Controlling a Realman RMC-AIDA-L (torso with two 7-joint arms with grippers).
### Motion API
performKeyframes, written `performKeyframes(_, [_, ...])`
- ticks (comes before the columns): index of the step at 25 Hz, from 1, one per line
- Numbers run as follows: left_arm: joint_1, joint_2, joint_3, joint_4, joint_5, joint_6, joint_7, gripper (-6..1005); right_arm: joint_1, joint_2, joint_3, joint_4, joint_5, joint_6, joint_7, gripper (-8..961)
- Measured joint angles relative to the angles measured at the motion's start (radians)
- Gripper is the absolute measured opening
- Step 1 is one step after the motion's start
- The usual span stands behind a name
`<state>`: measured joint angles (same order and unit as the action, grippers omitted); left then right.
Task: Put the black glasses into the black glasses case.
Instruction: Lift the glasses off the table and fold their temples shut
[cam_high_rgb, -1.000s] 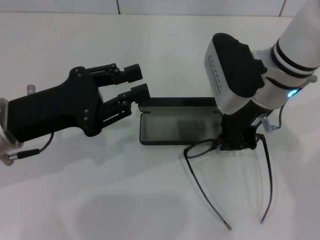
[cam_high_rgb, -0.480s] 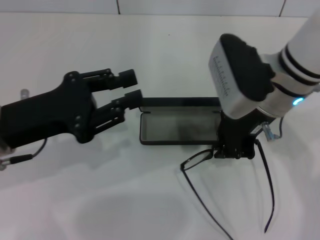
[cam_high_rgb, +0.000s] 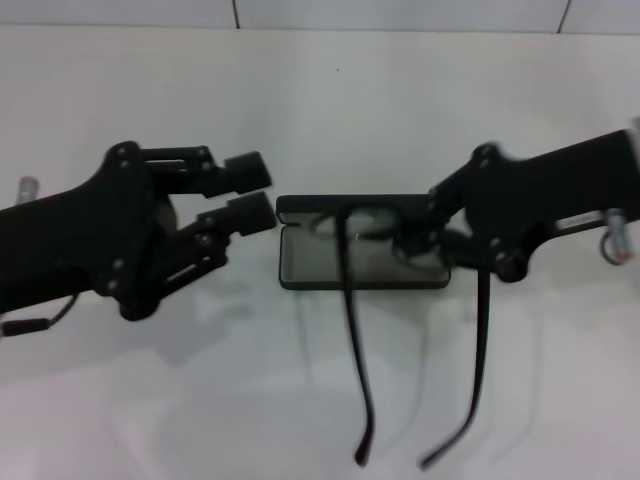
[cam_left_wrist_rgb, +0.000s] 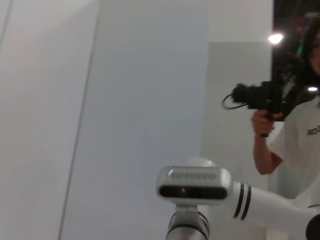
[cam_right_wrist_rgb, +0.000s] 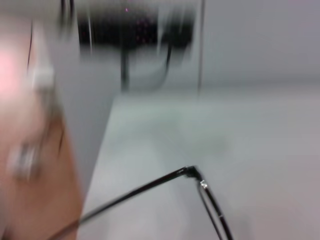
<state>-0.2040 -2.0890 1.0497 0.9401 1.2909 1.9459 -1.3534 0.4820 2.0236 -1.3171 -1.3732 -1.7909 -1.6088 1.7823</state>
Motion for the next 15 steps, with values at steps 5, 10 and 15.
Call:
performKeyframes(5, [-0.056,0.000,0.072,-0.022,-0.046,0.017,0.002,208,-0.074,-0.003,0.030,0.141,0.255,0.026,-0.168,98])
performKeyframes(10, [-0.118,-0.003,0.147,-0.039,-0.051,0.017,0.020,176,-0.060,-0.003,0.027,0.334,0.409,0.019,-0.288,98])
performKeyframes(15, [-0.149,-0.004,0.163,-0.109,-0.064,0.012,0.066,151,-0.043,-0.002,0.027,0.414,0.479,0.000,-0.340,98])
